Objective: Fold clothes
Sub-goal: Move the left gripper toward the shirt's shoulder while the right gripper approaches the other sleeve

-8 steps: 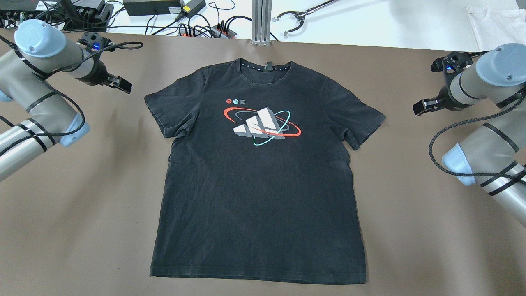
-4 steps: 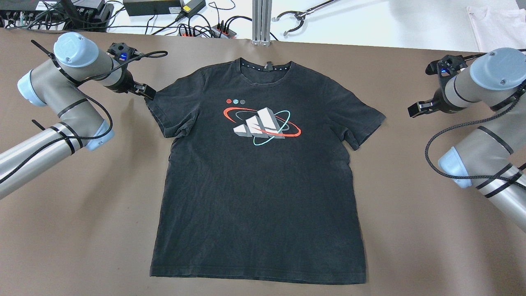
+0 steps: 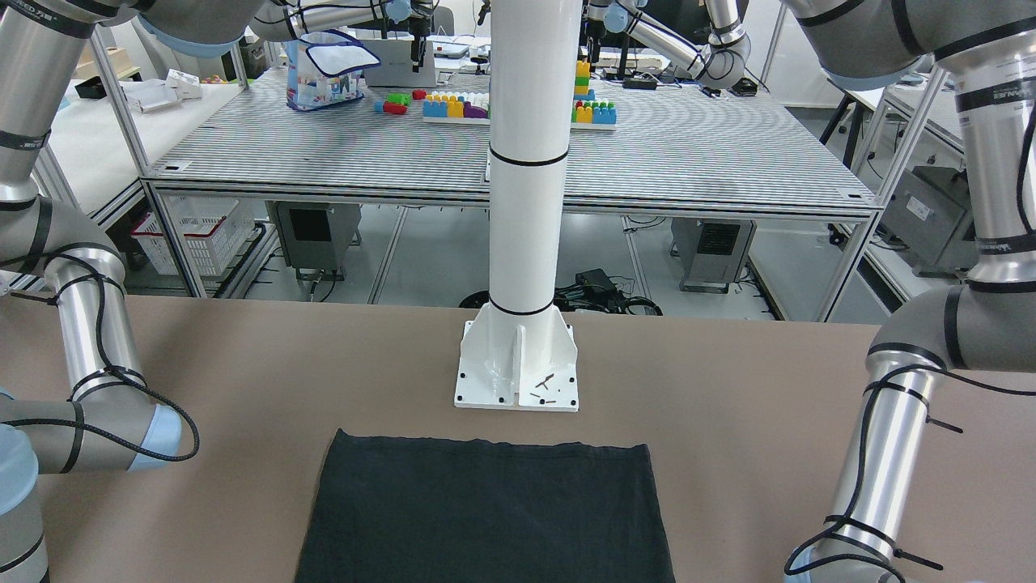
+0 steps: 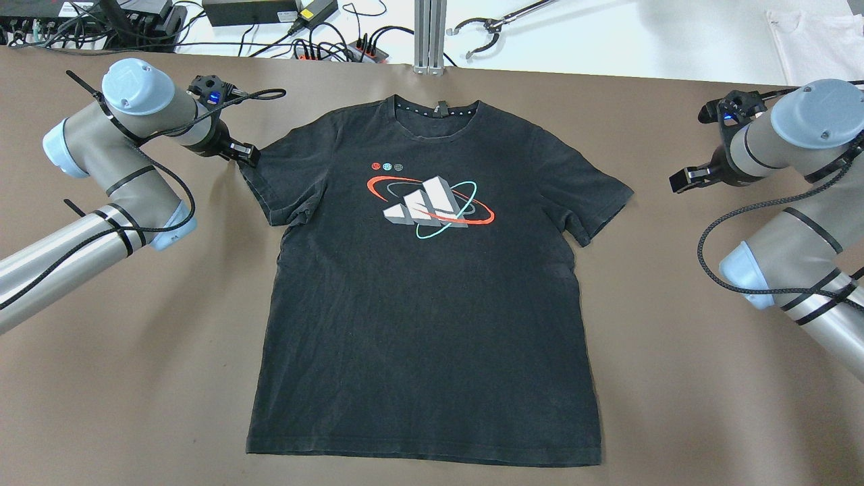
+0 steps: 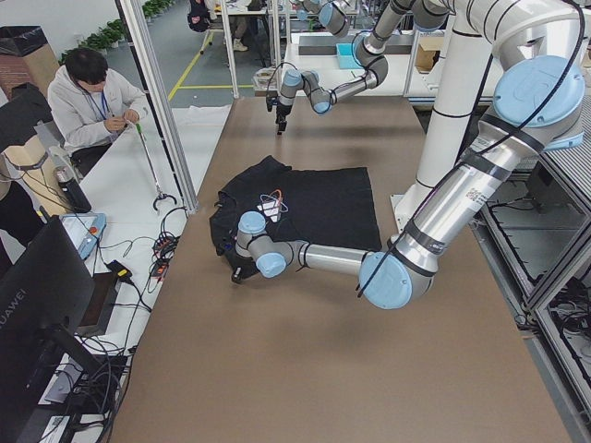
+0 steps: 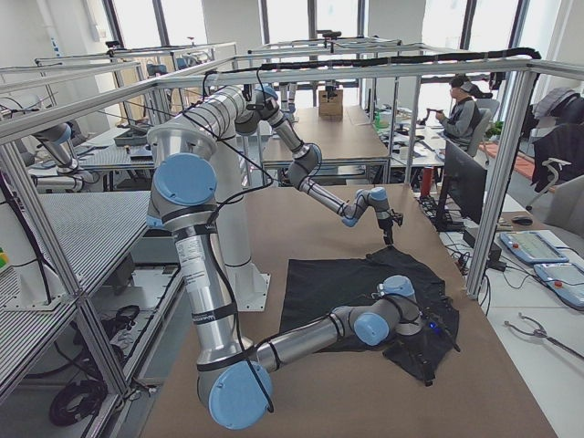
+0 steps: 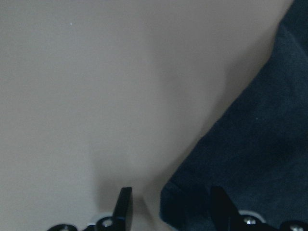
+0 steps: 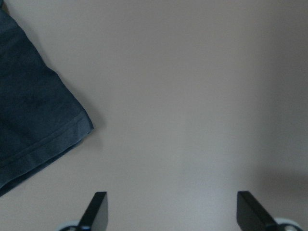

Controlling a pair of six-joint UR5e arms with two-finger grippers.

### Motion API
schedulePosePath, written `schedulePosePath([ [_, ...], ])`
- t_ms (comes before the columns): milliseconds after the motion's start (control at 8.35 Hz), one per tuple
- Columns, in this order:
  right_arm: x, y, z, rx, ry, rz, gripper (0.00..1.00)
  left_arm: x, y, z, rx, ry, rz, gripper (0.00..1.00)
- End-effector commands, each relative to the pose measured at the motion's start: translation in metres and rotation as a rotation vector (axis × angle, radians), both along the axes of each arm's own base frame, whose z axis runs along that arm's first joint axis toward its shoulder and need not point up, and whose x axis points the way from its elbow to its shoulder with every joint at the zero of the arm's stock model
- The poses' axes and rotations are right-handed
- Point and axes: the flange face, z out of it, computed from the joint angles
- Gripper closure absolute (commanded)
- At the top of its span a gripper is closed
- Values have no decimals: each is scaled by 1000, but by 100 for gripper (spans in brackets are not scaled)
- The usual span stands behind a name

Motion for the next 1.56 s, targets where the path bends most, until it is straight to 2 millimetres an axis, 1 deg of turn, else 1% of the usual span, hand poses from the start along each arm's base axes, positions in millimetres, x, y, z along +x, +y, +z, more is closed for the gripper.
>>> schedulePosePath([
  [0,0,0,0,1,1,1,6,-1,1,-1,0,4,1,100],
  [239,0,0,1,-1,2,1,6,-4,1,-1,3,8,-1,100],
  [359,0,0,1,-1,2,1,6,-5,2,-6,3,16,-7,100],
  [479,0,0,1,0,1,2,6,-7,4,-27,-8,61,-36,100],
  [718,0,1,0,1,-1,1,6,-1,6,-83,-66,165,-119,100],
  [838,0,1,0,1,-1,1,6,19,10,-109,-92,204,-133,100],
  [958,0,1,0,1,-1,1,6,45,16,-142,-118,250,-141,100],
  [1077,0,1,0,1,-1,1,6,63,19,-168,-144,267,-154,100],
  [1197,-1,1,0,1,-1,0,6,96,29,-192,-143,254,-194,100],
  [1317,-1,1,1,-2,-1,1,6,121,39,-212,-142,230,-224,100],
  [1437,-1,1,1,-1,0,2,6,136,48,-215,-148,227,-224,100],
])
